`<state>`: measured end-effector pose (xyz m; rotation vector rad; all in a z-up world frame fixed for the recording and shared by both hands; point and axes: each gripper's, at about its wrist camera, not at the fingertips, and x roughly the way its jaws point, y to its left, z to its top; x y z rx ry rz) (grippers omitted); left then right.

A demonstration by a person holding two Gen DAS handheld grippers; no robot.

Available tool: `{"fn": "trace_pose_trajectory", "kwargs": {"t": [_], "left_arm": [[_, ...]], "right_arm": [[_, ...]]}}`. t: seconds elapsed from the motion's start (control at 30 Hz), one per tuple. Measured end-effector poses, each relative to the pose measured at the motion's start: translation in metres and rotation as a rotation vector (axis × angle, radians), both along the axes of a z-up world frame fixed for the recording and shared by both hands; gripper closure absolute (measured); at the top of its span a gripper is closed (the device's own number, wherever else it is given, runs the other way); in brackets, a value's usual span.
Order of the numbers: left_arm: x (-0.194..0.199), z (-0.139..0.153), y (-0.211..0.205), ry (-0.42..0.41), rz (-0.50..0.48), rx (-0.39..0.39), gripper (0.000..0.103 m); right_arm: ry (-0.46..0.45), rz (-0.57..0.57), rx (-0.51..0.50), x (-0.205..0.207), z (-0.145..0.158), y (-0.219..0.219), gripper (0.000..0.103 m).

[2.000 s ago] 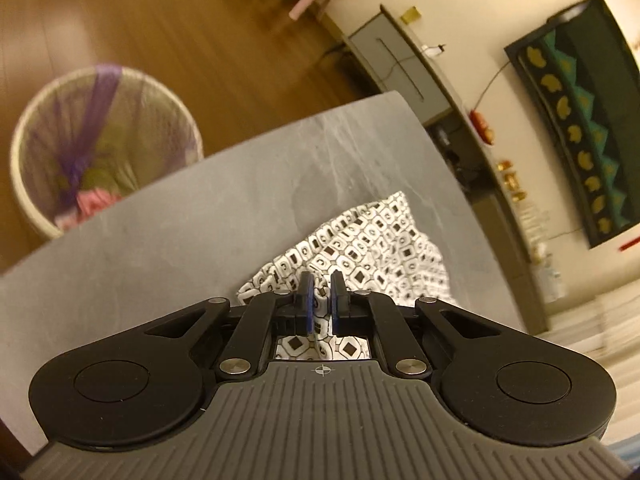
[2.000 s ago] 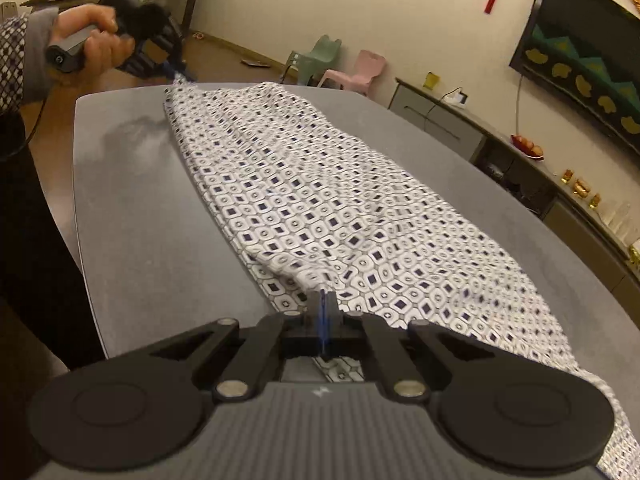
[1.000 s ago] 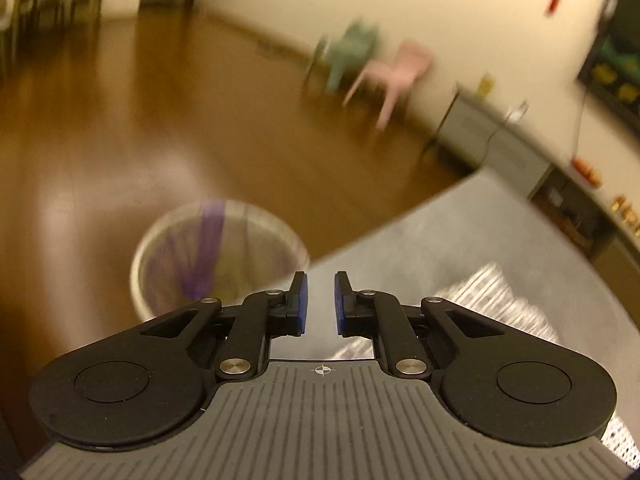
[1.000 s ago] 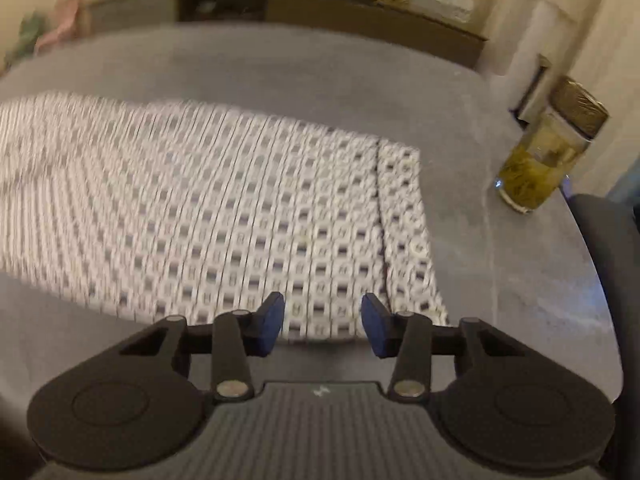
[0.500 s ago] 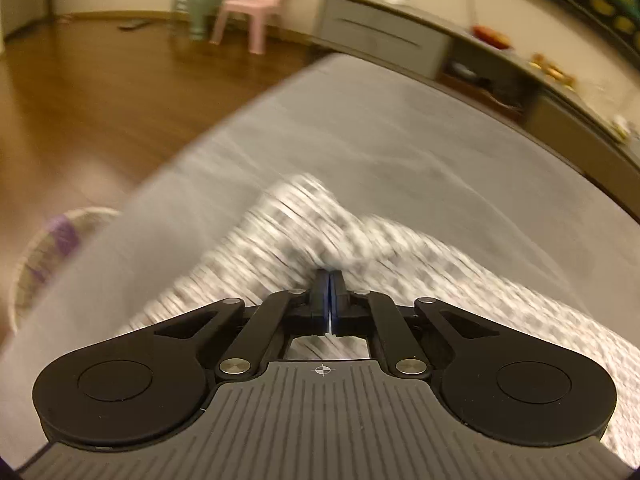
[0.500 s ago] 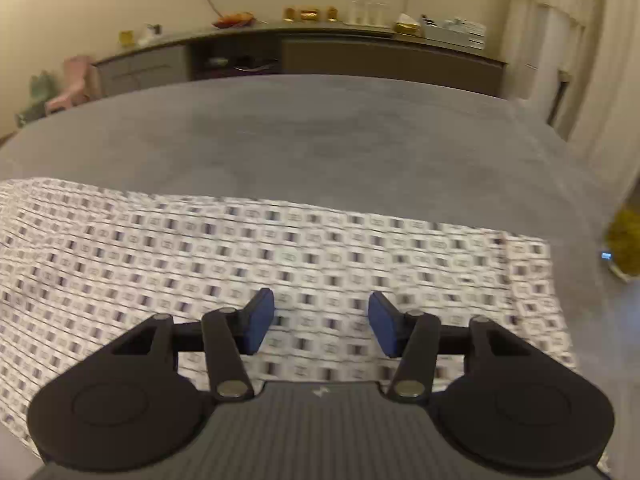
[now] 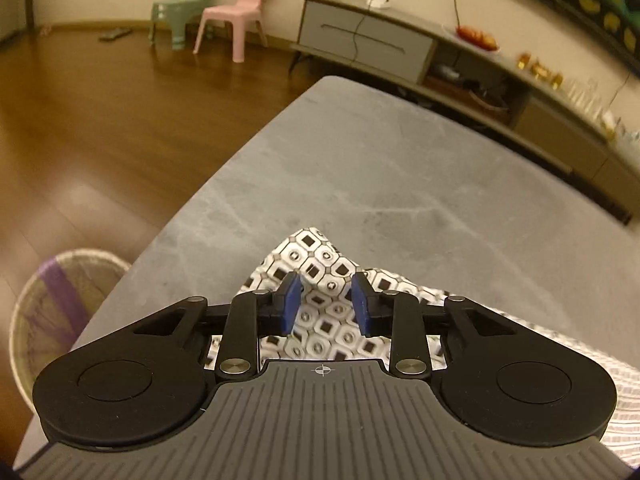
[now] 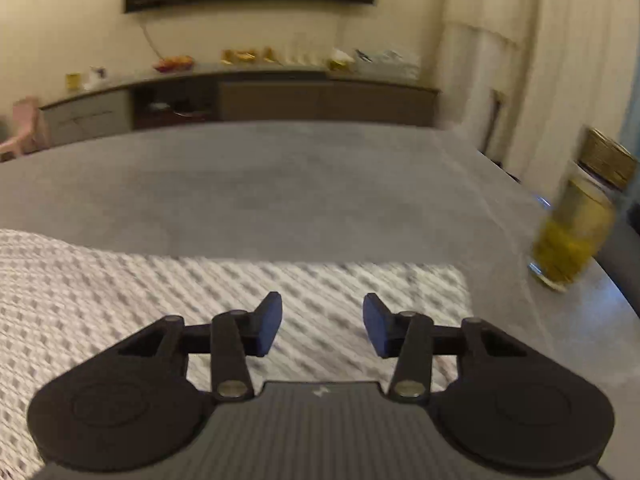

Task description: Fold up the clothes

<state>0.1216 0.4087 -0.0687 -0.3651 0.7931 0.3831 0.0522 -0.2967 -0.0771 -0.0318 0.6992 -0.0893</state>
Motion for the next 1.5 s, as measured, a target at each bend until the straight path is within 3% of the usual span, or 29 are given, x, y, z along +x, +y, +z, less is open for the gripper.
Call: {"fn": "trace_pose_trajectory", "kwargs": {"t": [0.13,0.2,0.27,0.47,0.5,0.57,0.63,0.7,0.77,0.87,0.93,1.03,1.1,1.23,1.3,1.5], "left_arm": [[0.026,-0.009,0.008,-0.004,-0.012,-0.024,0.083],[0.037,-0.013,0.017,-0.005,0.009,-0.043,0.098],[0.048,-0.016,0.024,-0.004,0.036,-0.06,0.103],[0.06,-0.01,0.038,-0.047,0.19,-0.119,0.103],[0.054,-0.005,0.039,-0.066,0.236,-0.118,0.089],[0.035,0.009,0.037,-0.108,0.23,-0.135,0.08],[0.014,0.026,0.03,-0.145,0.189,-0.155,0.081],[-0.01,0.045,0.009,-0.178,0.097,-0.173,0.078],[-0.036,0.06,-0.021,-0.202,0.005,-0.18,0.072],[-0.058,0.043,-0.045,-0.144,-0.035,-0.187,0.069],[-0.071,0.032,-0.06,-0.103,-0.059,-0.192,0.069],[-0.092,0.015,-0.083,-0.042,-0.096,-0.199,0.071],[-0.094,0.004,-0.078,-0.016,-0.075,-0.206,0.071],[-0.101,-0.004,-0.078,-0.033,-0.125,-0.293,0.071],[-0.105,0.0,-0.086,-0.054,-0.175,-0.289,0.07],[-0.104,0.009,-0.11,-0.059,-0.267,-0.287,0.068]], "right_arm": [[0.044,0.064,-0.016,0.034,-0.013,0.022,0.059],[0.068,0.022,-0.005,0.038,-0.021,0.012,0.051],[0.072,-0.019,0.003,0.038,-0.023,-0.003,0.05],[0.059,-0.097,-0.005,0.038,-0.029,-0.026,0.04],[0.059,-0.1,-0.008,0.039,-0.028,-0.024,0.04],[0.054,-0.104,-0.028,0.04,-0.025,-0.015,0.047],[-0.022,-0.073,-0.072,0.017,-0.013,0.0,0.053],[-0.14,0.052,-0.145,-0.006,0.003,0.031,0.053],[-0.211,0.209,-0.143,-0.033,0.015,0.07,0.053],[-0.263,0.489,-0.131,-0.077,0.018,0.148,0.053],[-0.267,0.687,-0.175,-0.103,0.015,0.208,0.052],[-0.288,0.884,-0.31,-0.128,0.005,0.287,0.046],[-0.272,0.96,-0.368,-0.129,-0.006,0.325,0.046],[-0.207,1.018,-0.446,-0.117,-0.025,0.372,0.049],[-0.193,1.011,-0.46,-0.113,-0.025,0.382,0.064],[-0.125,1.007,-0.472,-0.107,-0.025,0.391,0.077]]}}
